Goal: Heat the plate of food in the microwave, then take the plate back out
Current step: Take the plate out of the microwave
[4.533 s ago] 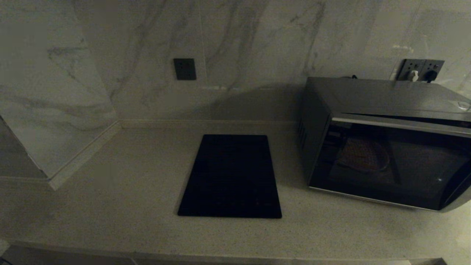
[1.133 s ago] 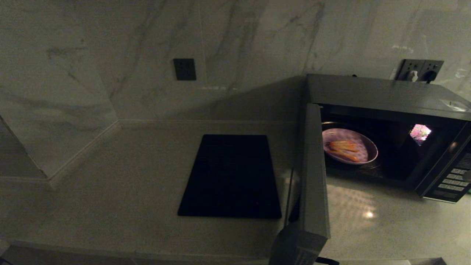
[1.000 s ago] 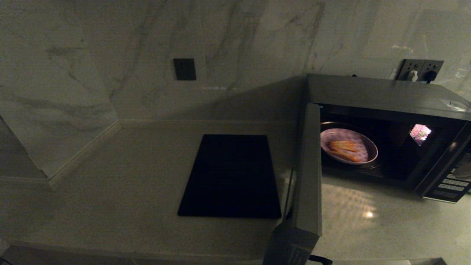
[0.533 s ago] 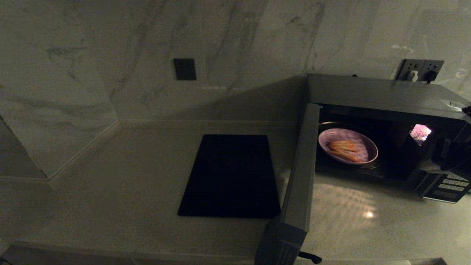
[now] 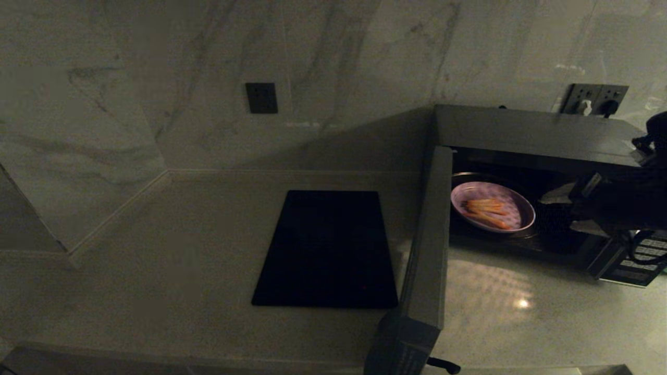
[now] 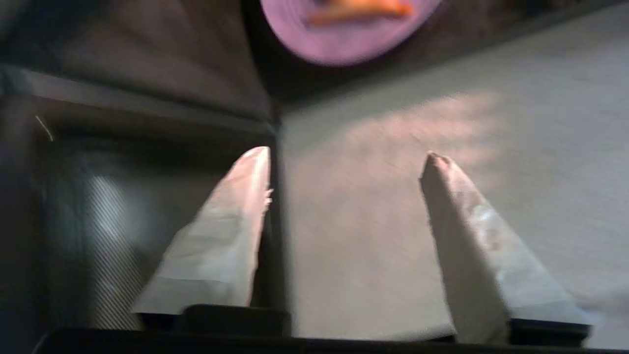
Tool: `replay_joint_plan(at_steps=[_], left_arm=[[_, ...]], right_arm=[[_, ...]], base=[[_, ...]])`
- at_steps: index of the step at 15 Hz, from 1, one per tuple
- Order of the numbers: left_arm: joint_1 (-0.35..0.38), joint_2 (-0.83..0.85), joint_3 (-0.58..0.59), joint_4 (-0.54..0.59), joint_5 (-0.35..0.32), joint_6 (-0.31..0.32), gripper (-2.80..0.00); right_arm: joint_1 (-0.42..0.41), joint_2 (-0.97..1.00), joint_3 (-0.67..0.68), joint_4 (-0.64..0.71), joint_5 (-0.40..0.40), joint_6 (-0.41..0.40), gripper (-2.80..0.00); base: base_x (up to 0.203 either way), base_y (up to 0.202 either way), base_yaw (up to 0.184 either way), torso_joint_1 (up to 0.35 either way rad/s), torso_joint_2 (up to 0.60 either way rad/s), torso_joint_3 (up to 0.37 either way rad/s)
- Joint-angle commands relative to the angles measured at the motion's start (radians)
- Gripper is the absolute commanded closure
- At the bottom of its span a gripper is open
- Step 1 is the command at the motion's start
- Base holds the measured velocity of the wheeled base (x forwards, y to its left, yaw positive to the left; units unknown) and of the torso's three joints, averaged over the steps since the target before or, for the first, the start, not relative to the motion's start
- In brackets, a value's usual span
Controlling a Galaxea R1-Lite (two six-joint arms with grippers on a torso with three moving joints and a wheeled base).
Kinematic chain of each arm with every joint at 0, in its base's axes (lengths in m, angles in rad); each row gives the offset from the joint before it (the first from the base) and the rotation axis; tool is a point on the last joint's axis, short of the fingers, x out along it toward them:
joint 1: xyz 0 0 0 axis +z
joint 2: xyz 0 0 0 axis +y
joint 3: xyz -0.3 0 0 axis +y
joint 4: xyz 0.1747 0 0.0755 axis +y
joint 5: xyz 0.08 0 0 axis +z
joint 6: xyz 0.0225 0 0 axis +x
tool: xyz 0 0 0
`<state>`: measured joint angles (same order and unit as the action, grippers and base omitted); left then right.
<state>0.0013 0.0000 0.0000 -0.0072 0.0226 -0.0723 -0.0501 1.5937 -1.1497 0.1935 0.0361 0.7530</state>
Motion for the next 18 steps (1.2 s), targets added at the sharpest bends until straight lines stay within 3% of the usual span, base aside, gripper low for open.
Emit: replay_joint_plan(at_steps=[1,5,12,16,18], left_arm=[[0.0,0.0,0.0,0.0,0.0,-0.002,0.0],[0.0,0.002,0.0,0.0,0.0,-0.001,0.0],[0.0,0.001,0.0,0.0,0.0,-0.001,0.0],[0.0,0.002,0.0,0.0,0.0,-0.001,0.0],[0.0,0.001,0.0,0.0,0.0,-0.001,0.0]], right_arm=[[0.016,0.105,-0.022,-0.024,-0.071,0.095,-2.8],[0.02,0.222,-0.044,-0.086,-0.222,0.259,-2.8],[0.036,0.286,-0.027,-0.092,-0.225,0.281,-2.8],[0.043,0.303,-0.014,-0.096,-0.22,0.381,-2.8],[0.049,0.311,0.004,-0.178,-0.221,0.419,-2.8]], base=[[0.0,0.0,0.0,0.0,0.0,0.0],[0.0,0.0,0.0,0.0,0.0,0.0],[0.0,0.0,0.0,0.0,0.0,0.0],[0.0,0.0,0.0,0.0,0.0,0.0],[0.0,0.0,0.0,0.0,0.0,0.0]])
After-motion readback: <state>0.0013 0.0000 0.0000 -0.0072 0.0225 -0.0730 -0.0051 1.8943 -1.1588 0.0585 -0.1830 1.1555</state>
